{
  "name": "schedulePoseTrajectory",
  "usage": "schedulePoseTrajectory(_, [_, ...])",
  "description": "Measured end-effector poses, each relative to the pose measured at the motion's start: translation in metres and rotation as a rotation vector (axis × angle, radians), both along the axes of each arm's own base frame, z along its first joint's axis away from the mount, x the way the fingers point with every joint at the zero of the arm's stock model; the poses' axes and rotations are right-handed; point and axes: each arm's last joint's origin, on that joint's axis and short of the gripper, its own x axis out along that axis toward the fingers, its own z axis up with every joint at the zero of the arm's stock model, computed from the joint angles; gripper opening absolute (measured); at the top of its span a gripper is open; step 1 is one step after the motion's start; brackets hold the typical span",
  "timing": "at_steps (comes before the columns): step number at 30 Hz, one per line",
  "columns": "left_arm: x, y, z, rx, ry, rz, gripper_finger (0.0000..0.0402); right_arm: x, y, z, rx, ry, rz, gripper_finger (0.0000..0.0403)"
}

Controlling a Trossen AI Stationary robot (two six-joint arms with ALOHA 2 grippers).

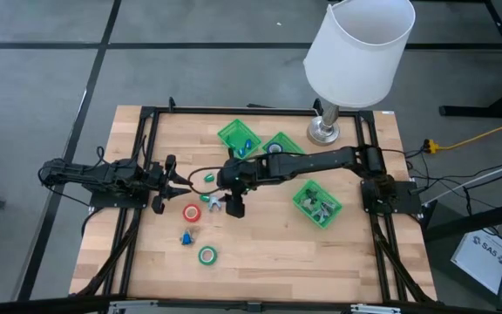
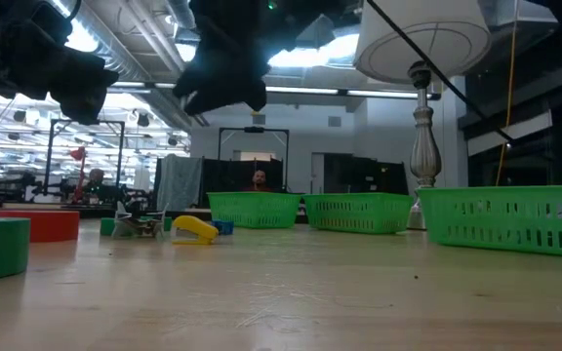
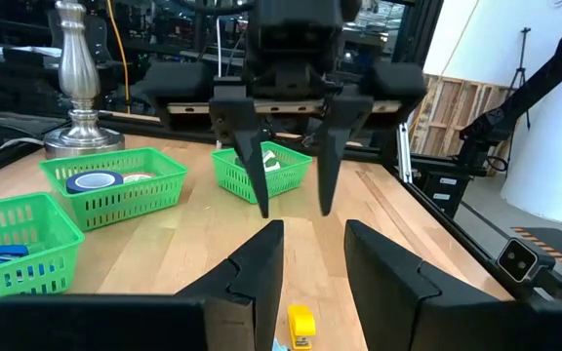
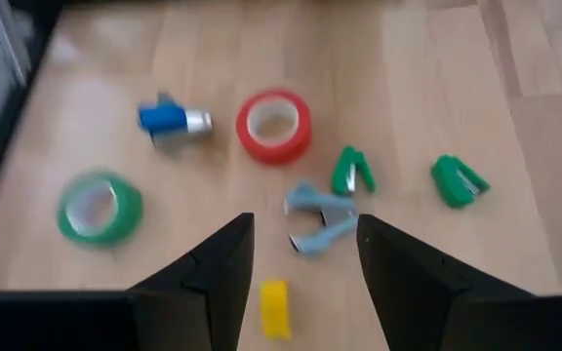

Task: Pick and place Stapler, Stapler remover, tape
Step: Put the top blue stapler into the top basket

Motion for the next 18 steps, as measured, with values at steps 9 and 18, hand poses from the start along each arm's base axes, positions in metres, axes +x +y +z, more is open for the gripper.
schedulePoseTrajectory(9, [0.0,0.0,0.0,0.0,0.0,0.0,0.0107,-0.008,-0.008,-0.008,-0.189,0.057,0.302,0.0188])
schedulePoseTrajectory(18, [0.0,0.0,0.0,0.0,0.0,0.0,0.0107,-0.01,-0.037,-0.009,-0.349,0.024,0.545,0.0188])
